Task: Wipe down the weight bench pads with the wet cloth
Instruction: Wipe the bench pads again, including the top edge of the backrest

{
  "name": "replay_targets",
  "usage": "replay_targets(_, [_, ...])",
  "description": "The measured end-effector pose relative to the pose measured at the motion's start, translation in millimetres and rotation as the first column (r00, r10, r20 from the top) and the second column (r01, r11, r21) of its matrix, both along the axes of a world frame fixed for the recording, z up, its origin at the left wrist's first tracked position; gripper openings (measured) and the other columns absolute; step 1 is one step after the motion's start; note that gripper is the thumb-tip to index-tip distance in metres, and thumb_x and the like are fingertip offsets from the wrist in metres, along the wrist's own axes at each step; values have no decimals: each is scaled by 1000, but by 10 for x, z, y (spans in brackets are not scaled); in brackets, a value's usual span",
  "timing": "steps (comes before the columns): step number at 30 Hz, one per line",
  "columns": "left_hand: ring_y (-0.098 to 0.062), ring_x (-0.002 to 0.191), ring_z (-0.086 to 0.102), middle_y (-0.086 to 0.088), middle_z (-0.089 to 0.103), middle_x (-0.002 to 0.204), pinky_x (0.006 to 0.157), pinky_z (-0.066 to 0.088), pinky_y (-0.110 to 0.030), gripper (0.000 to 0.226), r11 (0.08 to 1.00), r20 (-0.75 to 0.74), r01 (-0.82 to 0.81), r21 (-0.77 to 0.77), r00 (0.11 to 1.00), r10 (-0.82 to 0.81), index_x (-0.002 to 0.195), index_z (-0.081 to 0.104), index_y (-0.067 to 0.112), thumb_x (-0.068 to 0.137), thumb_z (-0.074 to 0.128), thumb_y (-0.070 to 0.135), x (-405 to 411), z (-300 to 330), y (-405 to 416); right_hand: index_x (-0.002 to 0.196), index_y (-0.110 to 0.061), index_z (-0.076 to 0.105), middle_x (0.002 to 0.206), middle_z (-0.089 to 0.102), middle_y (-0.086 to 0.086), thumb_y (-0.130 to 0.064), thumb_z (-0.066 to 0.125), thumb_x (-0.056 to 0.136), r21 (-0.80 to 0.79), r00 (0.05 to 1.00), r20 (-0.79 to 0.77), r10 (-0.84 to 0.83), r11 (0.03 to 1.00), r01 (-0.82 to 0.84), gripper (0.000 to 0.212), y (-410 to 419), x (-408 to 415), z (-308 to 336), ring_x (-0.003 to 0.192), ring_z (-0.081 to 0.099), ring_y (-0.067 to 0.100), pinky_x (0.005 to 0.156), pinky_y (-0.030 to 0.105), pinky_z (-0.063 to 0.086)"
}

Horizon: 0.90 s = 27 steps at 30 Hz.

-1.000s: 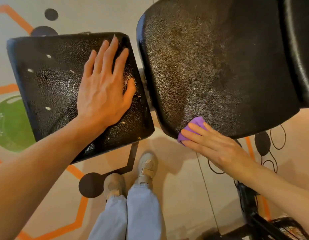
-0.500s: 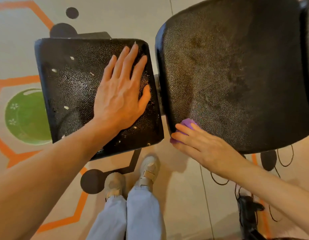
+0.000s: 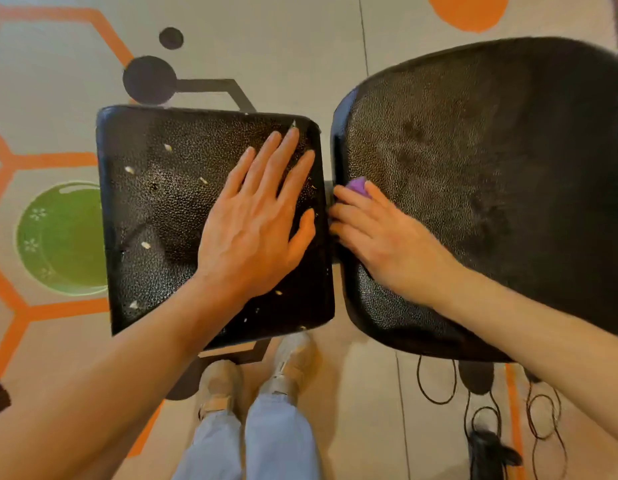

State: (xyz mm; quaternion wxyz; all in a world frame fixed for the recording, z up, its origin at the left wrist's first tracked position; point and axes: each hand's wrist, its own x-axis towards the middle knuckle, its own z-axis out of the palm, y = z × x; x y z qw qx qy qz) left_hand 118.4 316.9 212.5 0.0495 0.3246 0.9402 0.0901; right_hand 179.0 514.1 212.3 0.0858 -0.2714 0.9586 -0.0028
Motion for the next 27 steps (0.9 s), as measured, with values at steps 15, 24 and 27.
replay_targets(15, [-23, 154, 10, -10, 13, 165, 124, 15, -43, 65, 998, 56, -8, -60, 998, 11, 155, 27, 13, 98, 37, 41, -28, 43, 16, 125, 0, 54, 134, 52, 15, 1, 42, 92, -11, 963, -125, -238, 971, 239, 35, 30, -806, -45, 138, 32, 35, 115, 50, 22])
replay_targets(24, [-24, 154, 9, -11, 12, 165, 123, 19, -45, 67, 997, 82, 0, -73, 997, 6, 156, 25, 12, 98, 40, 41, -30, 43, 12, 112, -2, 60, 122, 58, 14, 1, 47, 88, -28, 976, -44, -212, 977, 211, 28, 17, -984, -22, 135, 35, 31, 117, 46, 17])
replay_targets(27, [-24, 154, 10, -11, 12, 165, 123, 20, -45, 67, 998, 90, 2, -69, 996, 5, 155, 26, 12, 97, 41, 40, -38, 52, 13, 118, -1, 58, 129, 54, 15, 1, 42, 89, -102, 955, -20, -297, 951, 294, 33, -34, -918, -15, 138, 32, 31, 117, 48, 17])
